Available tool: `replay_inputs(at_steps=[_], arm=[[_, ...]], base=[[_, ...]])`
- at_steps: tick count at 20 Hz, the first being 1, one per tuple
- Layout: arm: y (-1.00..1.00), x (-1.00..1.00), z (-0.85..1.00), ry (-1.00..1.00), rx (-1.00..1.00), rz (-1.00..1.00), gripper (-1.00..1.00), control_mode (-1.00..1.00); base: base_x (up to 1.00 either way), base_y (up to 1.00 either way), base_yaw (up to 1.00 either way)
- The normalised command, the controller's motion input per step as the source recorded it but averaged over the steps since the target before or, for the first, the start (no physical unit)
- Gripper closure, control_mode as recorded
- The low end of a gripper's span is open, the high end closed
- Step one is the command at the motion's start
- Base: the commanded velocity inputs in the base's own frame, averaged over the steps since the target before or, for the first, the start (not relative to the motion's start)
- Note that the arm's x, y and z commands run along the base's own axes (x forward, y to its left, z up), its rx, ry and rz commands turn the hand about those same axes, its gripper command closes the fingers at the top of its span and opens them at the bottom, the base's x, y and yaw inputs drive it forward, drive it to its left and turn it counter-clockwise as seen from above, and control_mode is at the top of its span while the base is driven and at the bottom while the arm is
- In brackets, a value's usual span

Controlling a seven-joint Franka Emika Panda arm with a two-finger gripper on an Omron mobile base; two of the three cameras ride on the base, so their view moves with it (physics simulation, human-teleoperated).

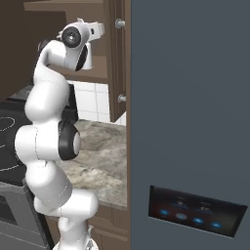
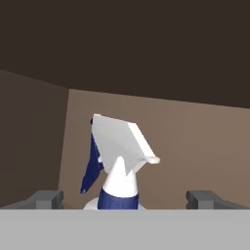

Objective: Move the cutting board and knife to the sink. Then move spray from the cabinet to the counter.

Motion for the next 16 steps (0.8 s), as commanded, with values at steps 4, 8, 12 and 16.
replay_inputs(at_steps=[4, 8, 12, 16], arm=[[0.00, 0.13, -0.01, 0.00, 0.00, 0.00, -1.00, -1.00], [0.01, 0.05, -0.01, 0.00, 0.00, 0.00, 1.00, -1.00], [0.00, 0.01, 0.00, 0.00, 0.00, 0.00, 1.00, -1.00], [0.00, 0.00, 0.00, 0.00, 0.00, 0.00, 1.00, -1.00]], base=[[0.00, 0.00, 0.00], [0.00, 0.00, 0.00], [0.00, 0.00, 0.00], [0.00, 0.00, 0.00]])
